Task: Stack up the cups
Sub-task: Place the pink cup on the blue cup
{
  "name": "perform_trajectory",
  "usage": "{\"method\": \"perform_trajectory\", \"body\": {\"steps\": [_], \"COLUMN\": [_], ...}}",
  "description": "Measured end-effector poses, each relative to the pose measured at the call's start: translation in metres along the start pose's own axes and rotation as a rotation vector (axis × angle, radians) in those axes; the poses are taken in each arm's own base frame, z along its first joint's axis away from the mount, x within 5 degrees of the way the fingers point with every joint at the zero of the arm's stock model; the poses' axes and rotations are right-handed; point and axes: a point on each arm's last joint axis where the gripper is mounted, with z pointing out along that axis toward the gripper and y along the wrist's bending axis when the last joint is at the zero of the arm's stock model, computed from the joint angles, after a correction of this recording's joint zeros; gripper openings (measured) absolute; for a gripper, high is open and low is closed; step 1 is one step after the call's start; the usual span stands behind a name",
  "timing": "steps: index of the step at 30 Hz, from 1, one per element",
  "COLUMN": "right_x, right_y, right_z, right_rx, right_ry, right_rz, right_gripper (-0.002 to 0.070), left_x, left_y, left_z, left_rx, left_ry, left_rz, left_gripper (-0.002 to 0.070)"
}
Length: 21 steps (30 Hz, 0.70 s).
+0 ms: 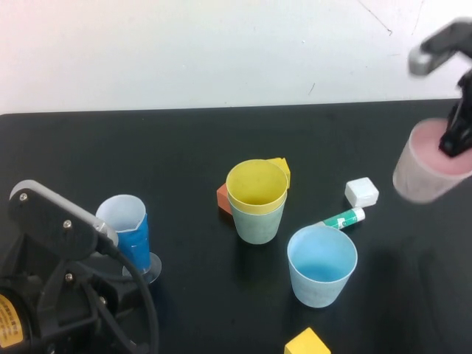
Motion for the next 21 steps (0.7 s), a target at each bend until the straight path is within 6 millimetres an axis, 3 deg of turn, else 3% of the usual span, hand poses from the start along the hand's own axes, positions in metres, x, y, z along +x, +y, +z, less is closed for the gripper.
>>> {"method": "perform_trajectory", "body": {"steps": [5, 8, 14, 21], "right_x": [-0.006, -0.014, -0.033, -0.043], "right_y": [0.035, 0.065, 0.114, 0.121], "right_z": [-0.049, -0.059, -0.039, -0.010], "right_rx": [-0.012, -0.045, -0.123, -0.158], "right_ry": [-0.146, -0.181, -0.146, -0.077], "right_rz": [-0.087, -0.177, -0.325, -0.320], "right_gripper": [0.0017, 0.0017, 0.0017, 0.0017], "left_x": [0.000, -0.001, -0.001, -0.001], "left_y": [0.001, 0.002, 0.002, 0.002], "left_z": [0.000, 0.000, 0.000, 0.000], "left_rx": [-0.012, -0.017, -0.022, -0.024], "left_ry": [-0.009, -0.010, -0.012, -0.012], "left_rz": [0.018, 0.028, 0.037, 0.043], "left_gripper": [-0.0002, -0.0002, -0.0002, -0.0002]}}
